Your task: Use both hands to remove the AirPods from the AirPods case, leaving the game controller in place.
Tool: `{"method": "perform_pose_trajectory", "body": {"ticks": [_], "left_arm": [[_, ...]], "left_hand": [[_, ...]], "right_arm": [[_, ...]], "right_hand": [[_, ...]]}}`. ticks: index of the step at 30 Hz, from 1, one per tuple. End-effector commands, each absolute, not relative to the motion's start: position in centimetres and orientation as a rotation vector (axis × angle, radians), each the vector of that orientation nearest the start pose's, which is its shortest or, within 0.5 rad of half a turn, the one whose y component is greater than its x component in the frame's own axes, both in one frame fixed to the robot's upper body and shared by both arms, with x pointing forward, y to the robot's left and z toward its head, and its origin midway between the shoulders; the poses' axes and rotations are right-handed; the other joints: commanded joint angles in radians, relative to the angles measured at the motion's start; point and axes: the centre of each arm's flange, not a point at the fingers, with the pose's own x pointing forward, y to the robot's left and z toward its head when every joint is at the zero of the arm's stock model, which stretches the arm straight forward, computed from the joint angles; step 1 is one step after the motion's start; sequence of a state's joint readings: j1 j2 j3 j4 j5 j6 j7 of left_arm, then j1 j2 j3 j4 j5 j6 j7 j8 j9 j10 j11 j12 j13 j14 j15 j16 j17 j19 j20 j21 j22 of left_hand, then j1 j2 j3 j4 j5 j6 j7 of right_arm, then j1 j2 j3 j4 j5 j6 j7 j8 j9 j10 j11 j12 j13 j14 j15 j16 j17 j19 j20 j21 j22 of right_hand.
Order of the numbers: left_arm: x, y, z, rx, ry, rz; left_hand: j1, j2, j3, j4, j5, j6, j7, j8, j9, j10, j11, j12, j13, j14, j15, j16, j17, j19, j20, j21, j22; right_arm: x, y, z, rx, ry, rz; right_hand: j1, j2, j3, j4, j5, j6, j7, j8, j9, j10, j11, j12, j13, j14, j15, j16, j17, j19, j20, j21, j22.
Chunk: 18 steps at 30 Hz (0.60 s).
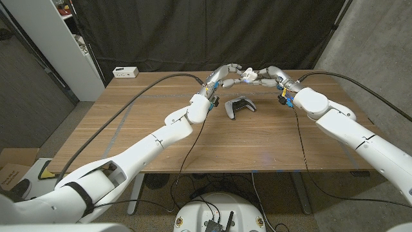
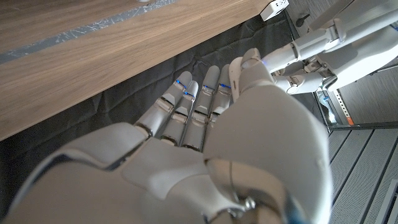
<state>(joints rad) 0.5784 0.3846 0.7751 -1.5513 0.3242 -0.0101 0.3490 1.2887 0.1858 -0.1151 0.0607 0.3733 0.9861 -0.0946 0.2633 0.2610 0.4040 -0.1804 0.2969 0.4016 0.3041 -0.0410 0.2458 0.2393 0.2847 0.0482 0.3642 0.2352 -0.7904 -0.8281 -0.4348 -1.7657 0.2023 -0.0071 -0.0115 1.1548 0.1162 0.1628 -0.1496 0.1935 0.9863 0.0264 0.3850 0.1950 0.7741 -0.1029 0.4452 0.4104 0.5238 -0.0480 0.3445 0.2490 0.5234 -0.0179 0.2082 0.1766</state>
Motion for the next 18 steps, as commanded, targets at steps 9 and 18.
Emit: {"method": "perform_pose_trajectory", "body": {"ticks": [9,18], "left_arm": [[57.54,5.27,7.99,0.823,-1.065,-0.067],[57.17,5.58,8.22,0.830,-1.065,-0.069]], "left_hand": [[0.005,0.003,0.018,0.007,-0.009,0.023,-0.018,0.020,0.049,0.027,-0.007,0.010,0.002,0.030,-0.116,0.012,0.007,0.016,-0.001,0.016,0.009],[0.005,-0.001,0.023,0.012,-0.013,0.026,-0.021,0.022,0.056,0.036,-0.008,0.012,0.003,0.038,-0.121,0.015,0.009,0.020,-0.005,0.023,0.012]], "right_arm": [[57.94,-24.94,6.55,-0.770,-0.676,0.206],[58.26,-24.81,6.67,-0.765,-0.675,0.196]], "right_hand": [[0.000,0.005,0.010,-0.001,0.005,0.072,-0.050,0.005,0.207,-0.004,-0.003,0.004,0.004,0.005,-0.168,0.007,0.006,-0.006,-0.004,0.002,0.003],[0.000,0.005,0.010,-0.001,0.004,0.072,-0.050,0.003,0.207,-0.004,-0.002,0.004,0.003,0.006,-0.168,0.005,0.006,-0.007,-0.004,0.002,0.003]]}}
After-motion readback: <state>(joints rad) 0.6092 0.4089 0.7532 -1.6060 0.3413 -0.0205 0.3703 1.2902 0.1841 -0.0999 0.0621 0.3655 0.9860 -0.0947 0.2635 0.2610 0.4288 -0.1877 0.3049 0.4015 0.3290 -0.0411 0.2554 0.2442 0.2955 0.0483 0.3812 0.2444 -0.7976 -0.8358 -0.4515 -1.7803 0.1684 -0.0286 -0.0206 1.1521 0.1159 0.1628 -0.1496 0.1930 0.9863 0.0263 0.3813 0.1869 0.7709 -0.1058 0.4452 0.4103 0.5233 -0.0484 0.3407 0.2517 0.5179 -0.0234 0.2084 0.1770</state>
